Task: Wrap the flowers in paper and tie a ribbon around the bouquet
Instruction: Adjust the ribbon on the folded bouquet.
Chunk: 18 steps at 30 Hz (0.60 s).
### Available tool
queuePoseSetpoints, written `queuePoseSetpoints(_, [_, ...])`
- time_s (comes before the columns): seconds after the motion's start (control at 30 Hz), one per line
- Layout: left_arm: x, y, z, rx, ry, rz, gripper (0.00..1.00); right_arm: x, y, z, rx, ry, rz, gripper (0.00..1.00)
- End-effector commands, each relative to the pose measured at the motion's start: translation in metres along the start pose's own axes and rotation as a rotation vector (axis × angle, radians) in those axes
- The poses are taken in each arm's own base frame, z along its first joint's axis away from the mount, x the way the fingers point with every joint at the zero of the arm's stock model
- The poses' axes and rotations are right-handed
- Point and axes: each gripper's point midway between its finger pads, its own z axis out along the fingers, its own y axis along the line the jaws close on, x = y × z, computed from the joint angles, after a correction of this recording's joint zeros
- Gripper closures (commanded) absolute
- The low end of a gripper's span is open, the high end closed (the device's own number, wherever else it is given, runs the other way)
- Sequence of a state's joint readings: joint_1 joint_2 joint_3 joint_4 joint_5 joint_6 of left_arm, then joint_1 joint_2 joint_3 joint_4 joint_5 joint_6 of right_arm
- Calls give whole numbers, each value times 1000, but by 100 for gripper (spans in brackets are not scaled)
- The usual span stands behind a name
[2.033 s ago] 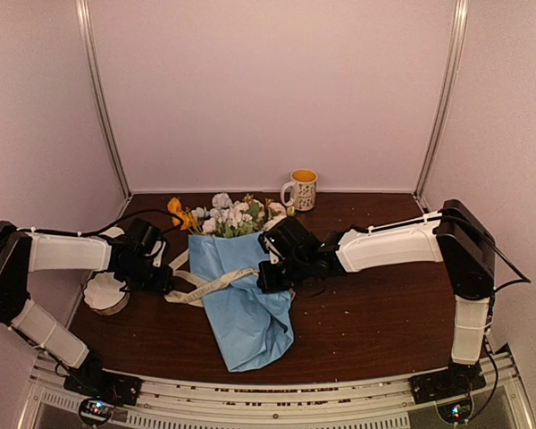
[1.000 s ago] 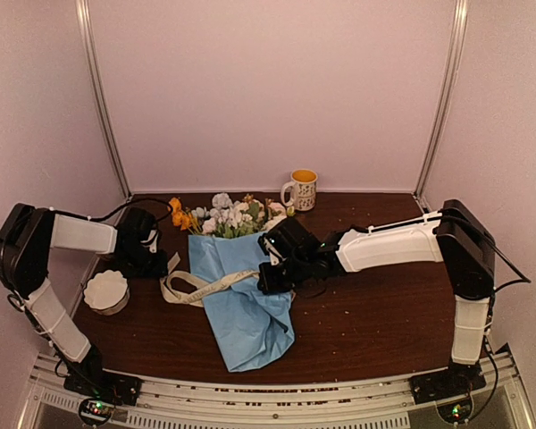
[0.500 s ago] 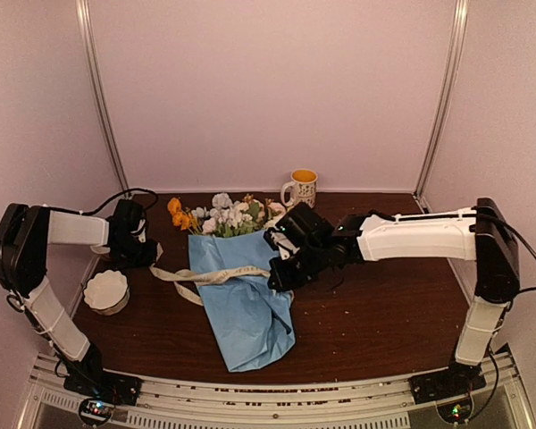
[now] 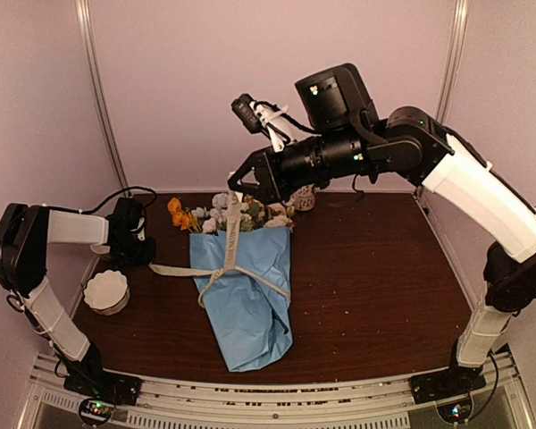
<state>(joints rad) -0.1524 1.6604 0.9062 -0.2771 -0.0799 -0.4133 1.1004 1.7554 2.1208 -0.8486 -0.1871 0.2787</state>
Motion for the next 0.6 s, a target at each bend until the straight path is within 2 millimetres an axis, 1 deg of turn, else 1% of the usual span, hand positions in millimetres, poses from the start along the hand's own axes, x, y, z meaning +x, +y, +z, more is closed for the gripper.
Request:
queuePoseSetpoints(0.0, [-3, -4, -8, 32, -26, 16, 100, -30, 30, -20, -67, -68, -103, 100])
queuePoseSetpoints(0.1, [-3, -14, -13, 91, -42, 17, 100, -54, 43, -32, -76, -161, -142, 100])
queuePoseSetpoints(0.17, [-1, -15, -17, 110, -48, 10, 100, -63, 57, -38, -93, -211, -185, 100])
queuePoseSetpoints(0.2, [-1, -17, -20, 118, -53, 8, 98, -69, 62, -42, -103, -239, -198, 100])
queuePoseSetpoints(0.23, [0, -18, -24, 126, -59, 3, 80, -74, 68, -44, -115, -268, -204, 100])
queuePoseSetpoints(0.27, [0, -19, -29, 134, -70, 3, 69, -77, 69, -43, -118, -282, -202, 100])
queuePoseSetpoints(0.3, [-1, -21, -36, 141, -88, 4, 60, -79, 70, -41, -121, -289, -202, 100])
queuePoseSetpoints(0.33, [-4, -26, -46, 150, -117, 11, 55, -79, 70, -35, -120, -288, -199, 100])
queuePoseSetpoints(0.37, [-9, -31, -60, 160, -158, 19, 52, -79, 70, -32, -122, -289, -196, 100])
queuePoseSetpoints(0.43, [-23, -44, -99, 189, -277, 50, 50, -79, 71, -26, -130, -288, -189, 100])
queuePoseSetpoints(0.47, [-29, -55, -119, 217, -341, 80, 50, -78, 72, -24, -136, -289, -186, 100])
queuePoseSetpoints(0.5, [-34, -69, -141, 258, -411, 122, 50, -79, 73, -23, -140, -292, -183, 100])
queuePoseSetpoints(0.53, [-37, -87, -168, 319, -496, 178, 52, -81, 73, -23, -142, -298, -182, 100])
queuePoseSetpoints(0.57, [-42, -108, -199, 406, -604, 242, 54, -81, 73, -22, -141, -300, -180, 100])
